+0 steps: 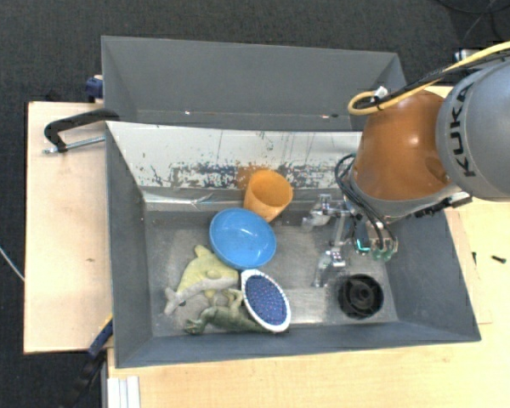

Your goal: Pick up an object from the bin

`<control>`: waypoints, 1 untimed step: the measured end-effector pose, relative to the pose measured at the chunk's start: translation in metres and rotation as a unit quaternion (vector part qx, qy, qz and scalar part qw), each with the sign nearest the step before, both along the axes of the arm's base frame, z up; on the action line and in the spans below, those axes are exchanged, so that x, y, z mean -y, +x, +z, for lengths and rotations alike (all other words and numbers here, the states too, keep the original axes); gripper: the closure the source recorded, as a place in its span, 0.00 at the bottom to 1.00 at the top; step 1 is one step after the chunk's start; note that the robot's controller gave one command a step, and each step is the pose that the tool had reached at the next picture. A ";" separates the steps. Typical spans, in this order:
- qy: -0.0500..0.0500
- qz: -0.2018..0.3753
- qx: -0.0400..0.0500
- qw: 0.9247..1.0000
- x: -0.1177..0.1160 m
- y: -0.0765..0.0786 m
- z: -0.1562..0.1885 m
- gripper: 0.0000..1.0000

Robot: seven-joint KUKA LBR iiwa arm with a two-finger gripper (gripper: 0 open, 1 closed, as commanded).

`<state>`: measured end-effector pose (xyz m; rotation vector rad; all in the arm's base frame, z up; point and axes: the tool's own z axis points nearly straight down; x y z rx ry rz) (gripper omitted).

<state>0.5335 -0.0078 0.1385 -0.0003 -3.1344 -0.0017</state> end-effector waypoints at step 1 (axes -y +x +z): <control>-0.002 -0.054 0.008 0.999 -0.094 0.048 -0.066 0.00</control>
Offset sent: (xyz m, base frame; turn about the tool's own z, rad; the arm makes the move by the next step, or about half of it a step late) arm 0.0448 0.0935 -0.0685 0.1118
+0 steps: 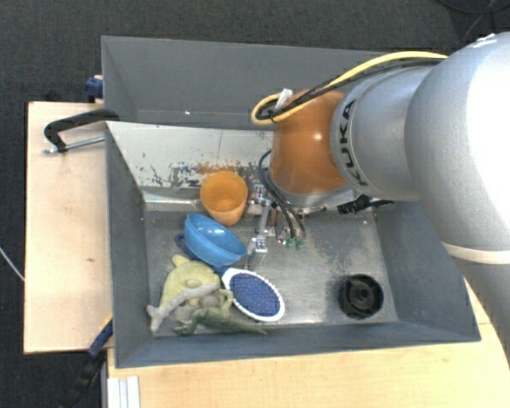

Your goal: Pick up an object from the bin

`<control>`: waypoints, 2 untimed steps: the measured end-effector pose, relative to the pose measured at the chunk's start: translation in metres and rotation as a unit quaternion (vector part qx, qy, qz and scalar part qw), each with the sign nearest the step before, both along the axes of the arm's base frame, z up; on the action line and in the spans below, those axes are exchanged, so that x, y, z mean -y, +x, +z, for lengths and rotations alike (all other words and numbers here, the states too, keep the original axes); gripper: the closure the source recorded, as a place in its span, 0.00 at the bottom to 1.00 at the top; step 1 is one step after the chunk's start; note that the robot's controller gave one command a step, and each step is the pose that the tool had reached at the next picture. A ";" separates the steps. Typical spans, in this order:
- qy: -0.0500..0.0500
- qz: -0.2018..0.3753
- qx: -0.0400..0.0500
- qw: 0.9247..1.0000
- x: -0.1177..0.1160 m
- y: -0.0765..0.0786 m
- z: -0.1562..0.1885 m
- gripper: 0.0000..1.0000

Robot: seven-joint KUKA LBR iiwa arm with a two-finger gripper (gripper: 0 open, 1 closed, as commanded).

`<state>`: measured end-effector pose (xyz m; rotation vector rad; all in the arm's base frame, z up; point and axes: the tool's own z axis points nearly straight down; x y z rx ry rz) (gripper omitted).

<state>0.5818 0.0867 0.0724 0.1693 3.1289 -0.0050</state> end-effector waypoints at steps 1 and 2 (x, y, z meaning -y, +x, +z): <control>0.002 0.192 0.000 0.981 -0.042 0.001 0.030 0.00; -0.001 0.318 0.010 0.948 -0.090 -0.048 0.051 0.00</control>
Offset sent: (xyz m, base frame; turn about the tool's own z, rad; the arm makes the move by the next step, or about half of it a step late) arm -0.0012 0.0398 0.0276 -0.3851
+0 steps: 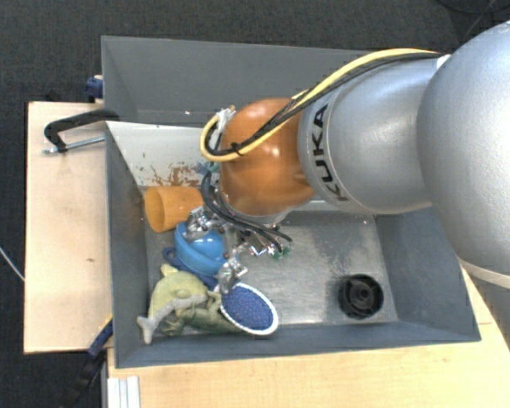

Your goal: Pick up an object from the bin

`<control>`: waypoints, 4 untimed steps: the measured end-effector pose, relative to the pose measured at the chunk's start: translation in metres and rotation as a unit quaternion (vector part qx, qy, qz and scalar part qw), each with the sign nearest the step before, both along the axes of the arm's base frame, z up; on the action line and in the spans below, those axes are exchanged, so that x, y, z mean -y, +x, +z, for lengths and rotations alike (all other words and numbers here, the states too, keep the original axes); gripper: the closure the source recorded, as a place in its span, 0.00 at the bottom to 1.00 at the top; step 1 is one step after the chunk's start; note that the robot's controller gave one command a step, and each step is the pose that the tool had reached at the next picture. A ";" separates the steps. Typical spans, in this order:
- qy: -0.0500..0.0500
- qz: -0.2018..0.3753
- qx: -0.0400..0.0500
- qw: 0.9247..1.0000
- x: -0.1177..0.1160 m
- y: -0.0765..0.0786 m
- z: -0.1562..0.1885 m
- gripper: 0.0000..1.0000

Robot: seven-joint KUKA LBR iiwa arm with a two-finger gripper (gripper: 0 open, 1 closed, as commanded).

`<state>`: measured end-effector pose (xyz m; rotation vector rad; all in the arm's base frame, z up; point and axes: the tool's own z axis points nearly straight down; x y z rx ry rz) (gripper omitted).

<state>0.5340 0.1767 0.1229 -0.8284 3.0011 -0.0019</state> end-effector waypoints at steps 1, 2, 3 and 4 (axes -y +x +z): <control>-0.009 0.340 -0.007 0.940 -0.035 0.031 -0.034 0.00; -0.012 0.548 -0.004 0.837 -0.057 0.052 -0.046 0.00; -0.013 0.547 -0.006 0.837 -0.055 0.053 -0.044 1.00; -0.014 0.545 -0.010 0.838 -0.052 0.055 -0.022 1.00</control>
Offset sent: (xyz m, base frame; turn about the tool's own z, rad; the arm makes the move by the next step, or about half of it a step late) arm 0.0320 0.0405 -0.0529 -0.7186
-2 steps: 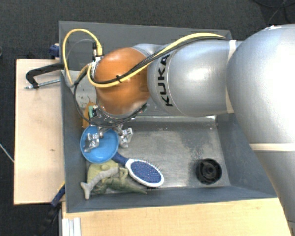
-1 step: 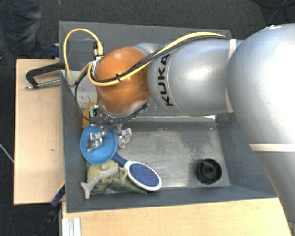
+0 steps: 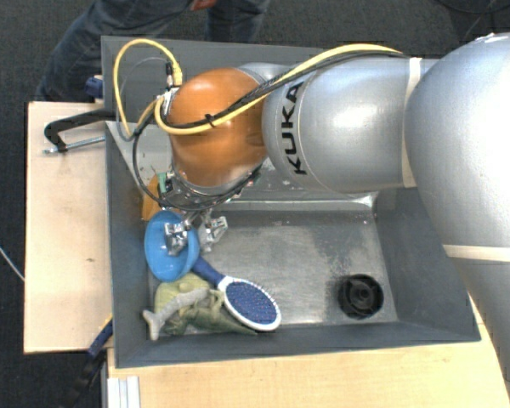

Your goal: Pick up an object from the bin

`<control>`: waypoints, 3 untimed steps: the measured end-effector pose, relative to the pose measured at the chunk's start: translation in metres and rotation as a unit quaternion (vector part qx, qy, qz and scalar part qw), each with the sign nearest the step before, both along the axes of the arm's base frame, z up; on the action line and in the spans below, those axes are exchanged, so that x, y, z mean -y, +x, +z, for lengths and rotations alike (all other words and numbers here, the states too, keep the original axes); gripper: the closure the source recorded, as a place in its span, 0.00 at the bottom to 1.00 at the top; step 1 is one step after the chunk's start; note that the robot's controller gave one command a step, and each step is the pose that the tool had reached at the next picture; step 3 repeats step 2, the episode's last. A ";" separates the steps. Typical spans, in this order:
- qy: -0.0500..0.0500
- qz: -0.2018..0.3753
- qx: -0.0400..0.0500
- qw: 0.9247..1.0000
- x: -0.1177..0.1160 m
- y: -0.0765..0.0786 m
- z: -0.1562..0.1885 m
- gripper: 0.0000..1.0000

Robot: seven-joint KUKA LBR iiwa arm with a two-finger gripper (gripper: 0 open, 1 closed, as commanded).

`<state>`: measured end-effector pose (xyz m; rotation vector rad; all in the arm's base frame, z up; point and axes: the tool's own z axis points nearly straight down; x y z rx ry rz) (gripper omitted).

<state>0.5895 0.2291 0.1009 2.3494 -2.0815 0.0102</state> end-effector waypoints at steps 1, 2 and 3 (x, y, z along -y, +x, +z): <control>0.006 -0.002 0.002 1.000 -0.002 0.002 0.030 1.00; 0.006 -0.004 0.003 1.000 -0.004 0.003 0.059 1.00; 0.006 -0.004 0.003 1.000 -0.004 0.003 0.059 1.00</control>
Offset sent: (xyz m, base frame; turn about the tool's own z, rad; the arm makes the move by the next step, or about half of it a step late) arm 0.0000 0.0001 0.0262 0.0000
